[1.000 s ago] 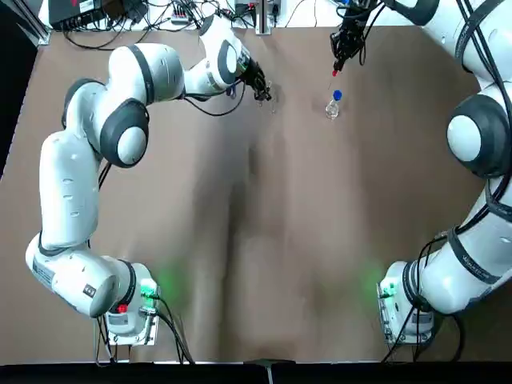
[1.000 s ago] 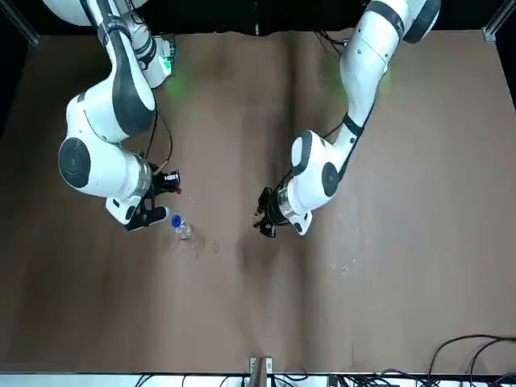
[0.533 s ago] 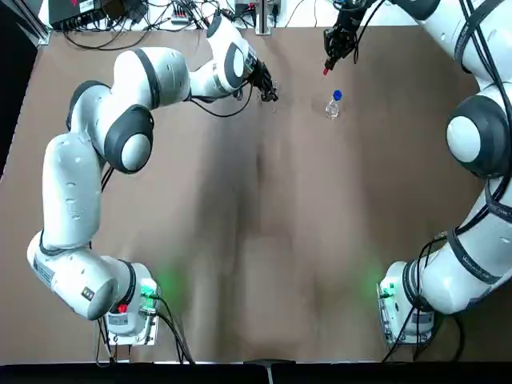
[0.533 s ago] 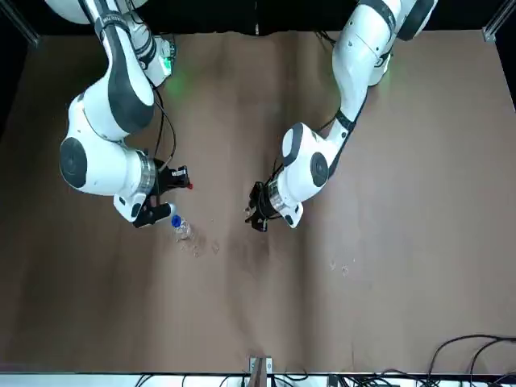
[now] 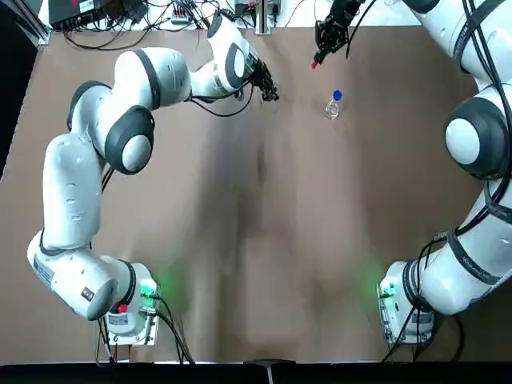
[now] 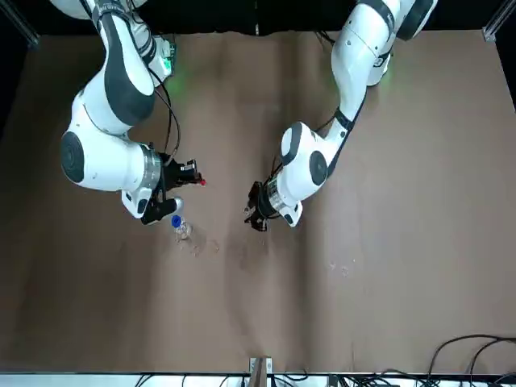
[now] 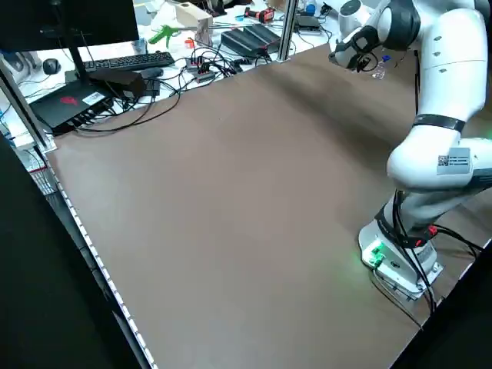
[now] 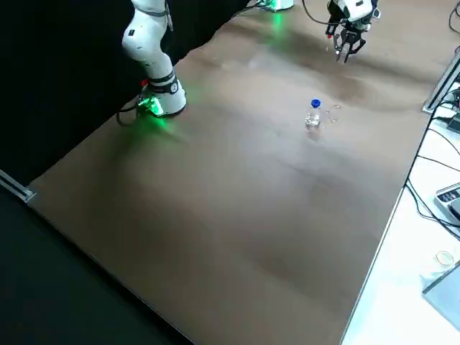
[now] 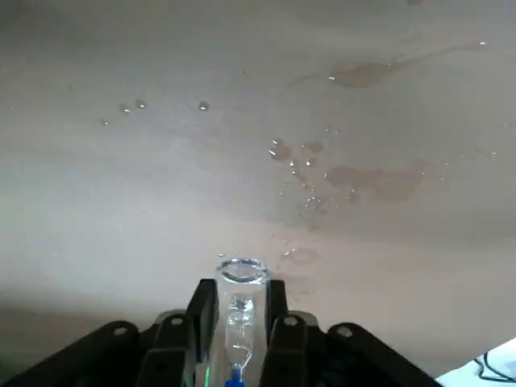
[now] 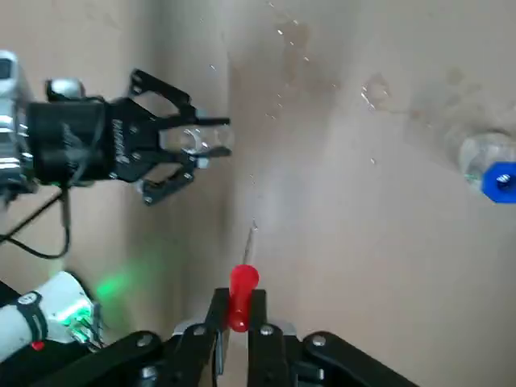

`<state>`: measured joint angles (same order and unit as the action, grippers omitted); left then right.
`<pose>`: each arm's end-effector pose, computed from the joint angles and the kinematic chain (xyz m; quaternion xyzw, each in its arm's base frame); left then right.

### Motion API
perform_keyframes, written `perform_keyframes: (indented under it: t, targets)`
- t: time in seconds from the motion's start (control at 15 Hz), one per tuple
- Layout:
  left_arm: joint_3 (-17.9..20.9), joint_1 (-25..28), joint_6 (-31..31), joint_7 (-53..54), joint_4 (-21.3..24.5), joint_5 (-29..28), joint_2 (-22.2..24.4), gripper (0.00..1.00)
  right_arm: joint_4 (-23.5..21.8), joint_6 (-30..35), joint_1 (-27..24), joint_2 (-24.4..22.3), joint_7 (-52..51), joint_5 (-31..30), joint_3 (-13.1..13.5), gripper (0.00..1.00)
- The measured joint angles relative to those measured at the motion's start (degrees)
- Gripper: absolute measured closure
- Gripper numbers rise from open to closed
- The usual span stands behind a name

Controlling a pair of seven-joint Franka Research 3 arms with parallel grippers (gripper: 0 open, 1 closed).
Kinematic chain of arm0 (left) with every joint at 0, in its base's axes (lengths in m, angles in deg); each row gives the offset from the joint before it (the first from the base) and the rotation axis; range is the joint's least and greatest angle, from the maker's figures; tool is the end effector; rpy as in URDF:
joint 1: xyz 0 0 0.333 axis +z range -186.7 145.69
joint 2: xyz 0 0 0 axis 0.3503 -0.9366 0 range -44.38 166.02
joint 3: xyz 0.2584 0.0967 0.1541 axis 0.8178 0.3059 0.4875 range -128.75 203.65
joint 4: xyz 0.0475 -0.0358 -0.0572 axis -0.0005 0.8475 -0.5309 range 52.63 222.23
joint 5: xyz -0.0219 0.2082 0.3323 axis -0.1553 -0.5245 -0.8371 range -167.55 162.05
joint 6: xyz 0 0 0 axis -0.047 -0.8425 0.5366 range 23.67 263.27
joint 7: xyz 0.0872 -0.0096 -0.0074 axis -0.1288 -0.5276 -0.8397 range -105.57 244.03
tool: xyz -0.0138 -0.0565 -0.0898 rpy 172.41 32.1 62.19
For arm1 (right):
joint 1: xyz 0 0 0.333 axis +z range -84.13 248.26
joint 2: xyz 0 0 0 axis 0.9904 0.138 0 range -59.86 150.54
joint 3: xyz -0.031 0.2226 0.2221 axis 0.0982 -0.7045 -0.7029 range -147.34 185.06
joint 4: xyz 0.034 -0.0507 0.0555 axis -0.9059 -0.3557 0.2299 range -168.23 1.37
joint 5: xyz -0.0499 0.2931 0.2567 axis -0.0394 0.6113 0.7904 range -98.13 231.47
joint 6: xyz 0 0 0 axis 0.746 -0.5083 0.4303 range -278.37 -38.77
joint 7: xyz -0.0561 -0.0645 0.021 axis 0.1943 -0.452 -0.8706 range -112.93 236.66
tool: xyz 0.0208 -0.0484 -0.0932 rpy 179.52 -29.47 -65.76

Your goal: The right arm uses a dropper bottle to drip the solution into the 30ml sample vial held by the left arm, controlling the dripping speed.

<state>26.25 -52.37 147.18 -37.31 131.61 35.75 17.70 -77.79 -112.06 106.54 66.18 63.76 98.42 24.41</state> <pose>0.5715 -0.4770 0.2632 0.6222 0.7154 -0.2248 0.2248 0.6022 0.2672 0.4617 -0.9620 -0.0858 0.1119 0.2340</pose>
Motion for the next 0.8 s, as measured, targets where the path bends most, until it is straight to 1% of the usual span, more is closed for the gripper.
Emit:
perform_keyframes:
  t: [0.2, 0.47, 0.8]
  targets:
    - [1.3, -1.5, 0.3, -1.1, -0.5, 0.0, 0.0, 0.69, 0.1, -3.6, 1.1, 0.0, 0.0, 3.0, 0.0, 0.86]
    - [3.0, -3.2, 0.3, -2.5, -0.7, 0.0, 0.0, 0.69, 0.1, -7.8, 3.0, 0.0, 0.3, 3.5, 0.0, 0.86]
    - [3.3, -3.4, 0.3, -2.7, -0.9, 0.0, 0.0, 0.69, 0.1, -11.0, 4.6, 0.3, 1.0, 3.6, 0.0, 0.86]
